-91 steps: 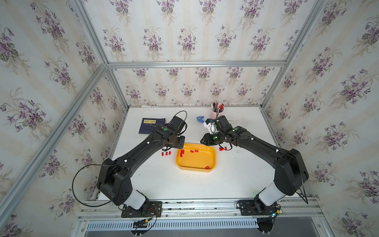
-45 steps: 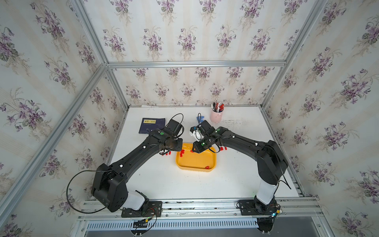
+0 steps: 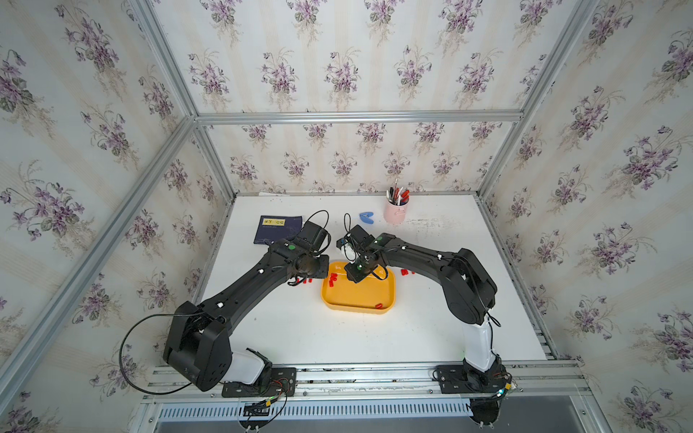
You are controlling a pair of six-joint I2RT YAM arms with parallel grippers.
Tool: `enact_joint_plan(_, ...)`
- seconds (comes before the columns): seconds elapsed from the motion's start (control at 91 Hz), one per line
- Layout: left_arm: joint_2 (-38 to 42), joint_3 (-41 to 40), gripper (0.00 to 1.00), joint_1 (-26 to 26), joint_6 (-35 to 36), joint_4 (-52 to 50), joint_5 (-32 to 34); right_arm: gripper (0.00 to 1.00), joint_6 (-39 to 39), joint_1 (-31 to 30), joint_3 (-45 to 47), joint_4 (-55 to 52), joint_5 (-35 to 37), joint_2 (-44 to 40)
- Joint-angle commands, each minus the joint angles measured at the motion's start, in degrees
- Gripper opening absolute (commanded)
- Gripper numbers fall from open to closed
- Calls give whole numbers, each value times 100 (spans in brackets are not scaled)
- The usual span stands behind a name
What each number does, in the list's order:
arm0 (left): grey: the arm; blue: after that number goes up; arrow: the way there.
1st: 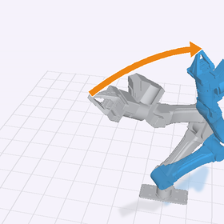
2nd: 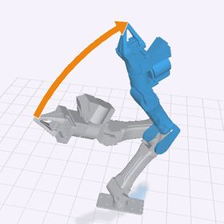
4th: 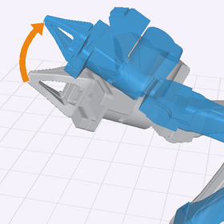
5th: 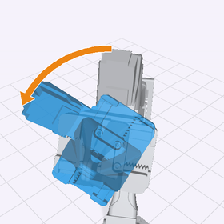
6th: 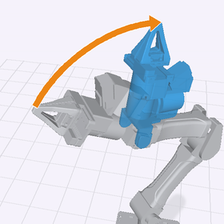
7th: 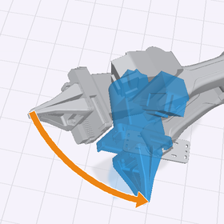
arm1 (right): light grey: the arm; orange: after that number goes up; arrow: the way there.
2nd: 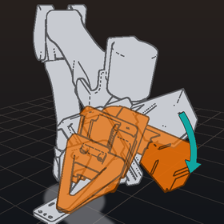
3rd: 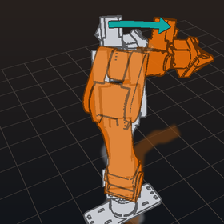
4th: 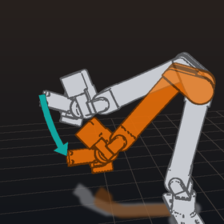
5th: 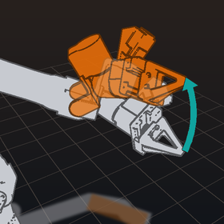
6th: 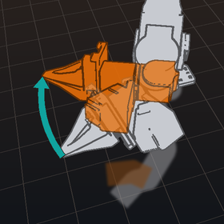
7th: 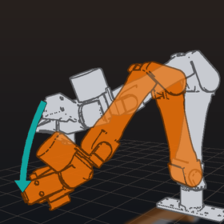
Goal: Take the screw protection sleeves out of the storage box
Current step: Pick up the screw protection sleeve from the storage box.
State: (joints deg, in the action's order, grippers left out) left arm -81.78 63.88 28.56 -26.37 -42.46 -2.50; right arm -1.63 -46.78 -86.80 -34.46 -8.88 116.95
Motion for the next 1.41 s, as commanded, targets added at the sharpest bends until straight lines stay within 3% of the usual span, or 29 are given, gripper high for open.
enact_joint_plan(0.0, -23, -30, 38, -8, 32, 111, -62, 30, 40, -14, -56, 116, 307, 100)
enact_joint_plan(0.67, -181, -60, 37, -43, 103, 168, -145, 29, -59, -23, -39, 366, 737, 461)
enact_joint_plan(0.868, -146, -102, 37, -43, 112, 154, -119, 24, -144, -24, -25, 425, 732, 468)
enact_joint_plan(1.187, -135, -233, 38, -43, 41, 252, -243, 27, -669, -32, 385, 816, 457, -186)
enact_joint_plan(1.396, -115, -369, 39, -43, -117, 387, -373, 30, -825, -32, 398, 849, 383, -125)
